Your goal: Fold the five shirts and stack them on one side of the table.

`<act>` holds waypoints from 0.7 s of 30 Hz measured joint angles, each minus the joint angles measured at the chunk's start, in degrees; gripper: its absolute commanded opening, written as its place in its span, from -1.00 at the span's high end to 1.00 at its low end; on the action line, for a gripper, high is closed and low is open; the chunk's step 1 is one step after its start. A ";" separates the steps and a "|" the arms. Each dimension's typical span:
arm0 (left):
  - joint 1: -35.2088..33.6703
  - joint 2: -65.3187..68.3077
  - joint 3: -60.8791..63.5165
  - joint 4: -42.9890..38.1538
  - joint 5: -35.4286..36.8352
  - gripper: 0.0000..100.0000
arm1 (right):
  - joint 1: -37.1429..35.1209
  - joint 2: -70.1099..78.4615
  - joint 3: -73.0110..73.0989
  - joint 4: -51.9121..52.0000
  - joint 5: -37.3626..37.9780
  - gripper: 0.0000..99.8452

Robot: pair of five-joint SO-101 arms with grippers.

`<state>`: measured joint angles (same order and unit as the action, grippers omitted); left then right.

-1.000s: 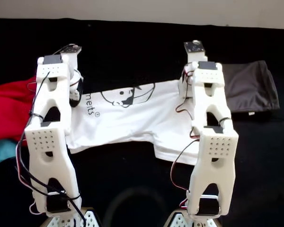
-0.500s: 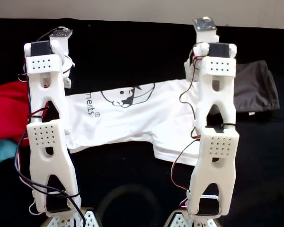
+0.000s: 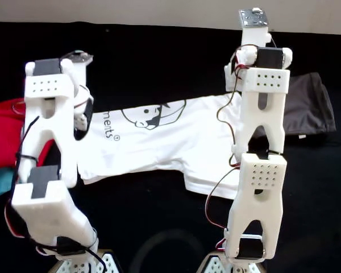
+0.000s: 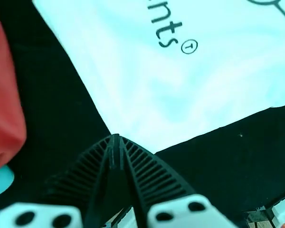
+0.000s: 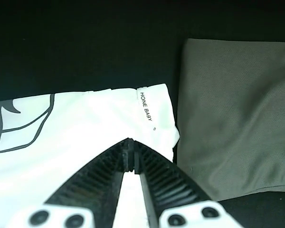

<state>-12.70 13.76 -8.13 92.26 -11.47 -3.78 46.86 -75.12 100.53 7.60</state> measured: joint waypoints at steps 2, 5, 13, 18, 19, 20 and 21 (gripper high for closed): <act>1.23 -4.13 8.88 -4.40 0.00 0.98 | -0.79 0.00 0.00 0.00 -0.18 0.99; 2.90 -9.67 21.01 -10.81 0.00 0.98 | -1.58 -2.55 0.88 0.00 -0.18 0.99; 3.25 -18.11 42.02 -22.15 0.00 0.98 | -2.37 -22.24 19.25 0.00 -0.18 0.99; 3.25 -19.25 47.12 -25.58 -0.53 0.98 | -2.46 -32.70 34.11 0.00 -0.18 0.99; 3.25 -19.25 47.38 -25.85 -1.32 0.98 | -2.46 -34.37 36.84 0.00 -0.18 0.99; 2.99 -19.25 47.47 -25.93 -2.02 0.98 | -2.20 -35.96 39.47 0.00 -0.18 0.99; 2.46 -19.34 47.65 -26.02 -2.55 0.98 | -1.76 -37.54 42.02 -0.09 -0.18 0.99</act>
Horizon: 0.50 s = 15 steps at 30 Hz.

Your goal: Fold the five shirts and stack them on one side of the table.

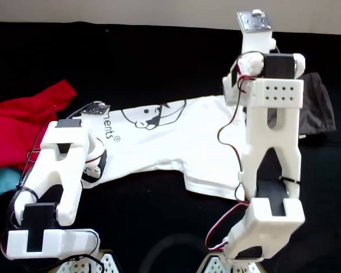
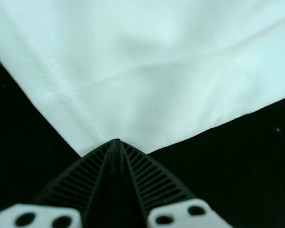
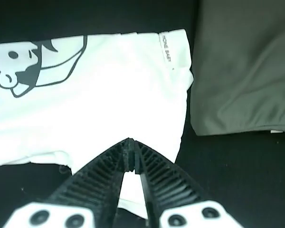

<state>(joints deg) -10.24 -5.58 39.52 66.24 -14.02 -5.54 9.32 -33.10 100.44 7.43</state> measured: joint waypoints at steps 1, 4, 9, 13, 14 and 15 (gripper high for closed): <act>-0.70 0.00 0.00 0.00 -0.26 0.98 | 0.53 -1.49 2.64 -0.26 0.00 0.99; -1.49 0.00 0.00 -1.41 -0.62 0.98 | 2.20 -5.89 10.99 -3.69 0.00 0.99; -1.49 0.00 0.00 -4.40 -0.62 0.98 | 2.99 -15.12 29.10 -13.54 0.00 0.99; -1.49 0.00 1.05 -6.77 -0.62 0.98 | 1.58 -21.98 45.63 -22.68 0.44 0.99; -1.49 0.00 1.58 -7.56 -0.62 0.98 | 0.44 -22.95 49.32 -24.70 1.32 0.99; -1.49 0.00 2.11 -8.44 -0.62 0.98 | -0.79 -23.82 53.10 -26.46 2.11 0.99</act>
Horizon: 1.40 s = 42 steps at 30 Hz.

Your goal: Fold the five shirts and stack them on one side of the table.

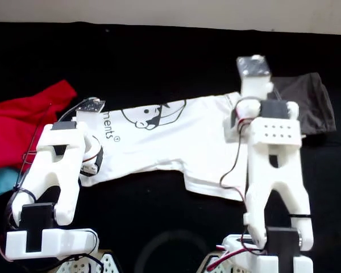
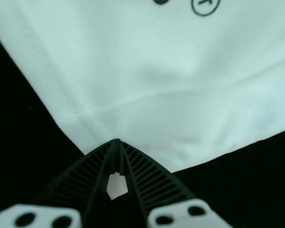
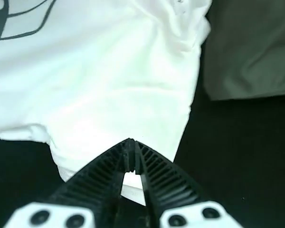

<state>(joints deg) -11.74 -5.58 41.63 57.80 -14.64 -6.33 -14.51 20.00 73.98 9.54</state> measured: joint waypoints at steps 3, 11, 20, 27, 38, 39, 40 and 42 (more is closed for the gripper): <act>0.09 -0.09 2.02 -3.34 0.00 0.98 | -3.69 -0.70 9.23 -4.57 2.81 0.98; -0.26 -1.76 6.68 -8.97 0.00 0.98 | -7.47 -0.70 19.08 -9.14 9.14 0.75; -0.26 -1.85 7.12 -9.23 0.00 0.98 | -7.47 -1.05 24.00 -8.53 15.56 0.75; -0.26 -1.85 7.12 -9.23 0.00 0.98 | -7.47 -1.05 25.14 -11.96 17.41 0.75; -0.26 -1.85 7.12 -9.23 0.00 0.98 | -6.59 4.04 25.14 -12.84 17.58 0.86; -0.26 -1.85 7.12 -9.23 0.00 0.98 | -6.59 3.96 25.14 -12.84 17.58 0.93; -0.26 -1.85 7.12 -9.23 0.00 0.98 | -6.51 3.60 25.14 -12.84 17.58 0.99; -0.26 -1.85 7.12 -9.23 0.00 0.98 | -5.71 2.29 25.14 -12.84 17.58 0.98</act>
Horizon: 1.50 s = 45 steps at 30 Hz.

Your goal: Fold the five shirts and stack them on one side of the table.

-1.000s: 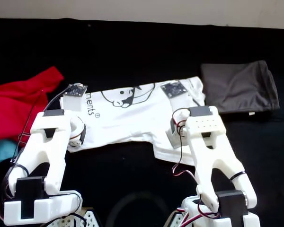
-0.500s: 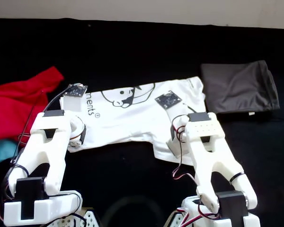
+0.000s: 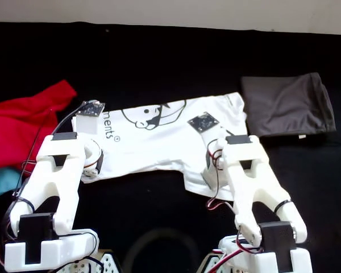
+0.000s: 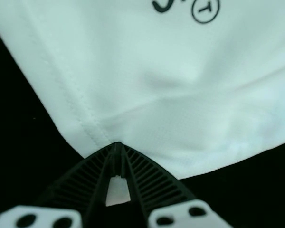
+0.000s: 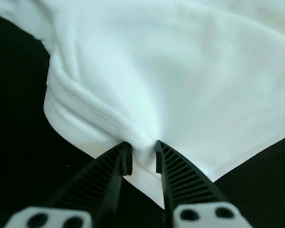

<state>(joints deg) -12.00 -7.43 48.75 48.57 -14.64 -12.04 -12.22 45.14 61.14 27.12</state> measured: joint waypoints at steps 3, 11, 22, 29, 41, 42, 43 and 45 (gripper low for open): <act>0.00 0.00 0.00 0.00 0.00 0.98 | 1.85 -2.37 0.00 0.00 0.00 0.99; 0.00 0.00 0.00 0.00 0.00 0.98 | 6.15 -8.79 0.00 1.67 3.78 0.99; 0.00 0.00 0.00 0.00 0.00 0.98 | 6.33 -13.36 0.00 7.82 8.26 0.99; 0.00 0.00 0.00 0.00 0.00 0.98 | 6.42 -10.02 0.09 8.00 8.26 0.98; 0.00 0.00 0.00 0.00 0.00 0.98 | 6.51 -9.14 1.14 8.88 8.62 0.69; 0.00 0.00 0.00 0.00 0.00 0.98 | 6.51 -9.49 -0.09 9.32 8.62 0.69; 0.00 0.00 0.00 0.00 0.00 0.98 | 6.51 -10.29 -1.14 10.02 8.62 0.69; 0.00 0.00 0.00 0.00 0.00 0.98 | 6.42 -12.04 -2.90 10.55 8.62 0.81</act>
<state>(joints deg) -12.00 -7.43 48.75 48.57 -14.64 -5.63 -24.26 42.24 71.69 35.74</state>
